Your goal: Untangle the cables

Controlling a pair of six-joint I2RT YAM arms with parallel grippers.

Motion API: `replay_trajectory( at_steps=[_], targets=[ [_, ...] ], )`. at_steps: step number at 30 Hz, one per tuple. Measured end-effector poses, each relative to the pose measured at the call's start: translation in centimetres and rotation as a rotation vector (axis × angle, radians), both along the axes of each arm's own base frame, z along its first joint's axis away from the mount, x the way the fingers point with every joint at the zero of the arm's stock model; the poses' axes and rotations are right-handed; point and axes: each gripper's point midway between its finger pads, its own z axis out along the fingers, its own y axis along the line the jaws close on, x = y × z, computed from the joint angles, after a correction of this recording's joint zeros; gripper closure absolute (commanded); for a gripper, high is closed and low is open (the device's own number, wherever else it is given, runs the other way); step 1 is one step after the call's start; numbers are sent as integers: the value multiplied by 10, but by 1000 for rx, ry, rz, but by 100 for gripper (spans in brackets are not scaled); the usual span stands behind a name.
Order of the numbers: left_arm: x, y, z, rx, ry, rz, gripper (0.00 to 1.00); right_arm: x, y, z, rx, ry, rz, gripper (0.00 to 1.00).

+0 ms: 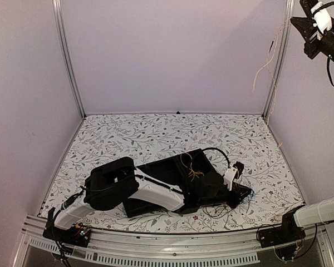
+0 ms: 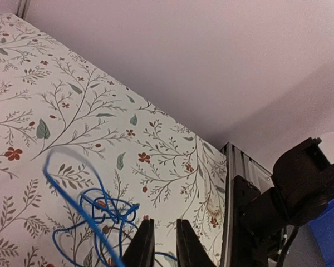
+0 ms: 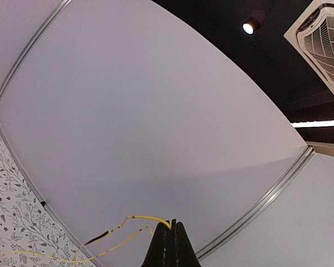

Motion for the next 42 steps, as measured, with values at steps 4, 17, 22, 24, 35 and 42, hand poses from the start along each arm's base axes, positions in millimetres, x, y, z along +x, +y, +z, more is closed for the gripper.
replay_trajectory(
  at_steps=[4, 17, 22, 24, 35, 42],
  targets=[
    [-9, 9, -39, 77, 5, -23, 100, -7, -3, 16, 18, -55, -3, 100],
    [-17, 18, -51, 110, -57, -36, 44, -6, 7, 6, 8, -43, 51, 100],
    [-27, 38, -59, 157, -109, -47, 39, 11, 27, -42, -11, 97, 137, 100],
    [-34, 43, -57, 165, -146, -59, 39, 17, 37, -61, -13, 163, 185, 100],
    [-88, 41, -52, 203, -399, -116, 41, 21, 73, -94, 25, 315, 395, 100],
    [-92, 34, -52, 267, -587, -30, 41, 30, 95, -114, 33, 402, 490, 100]
  ],
)
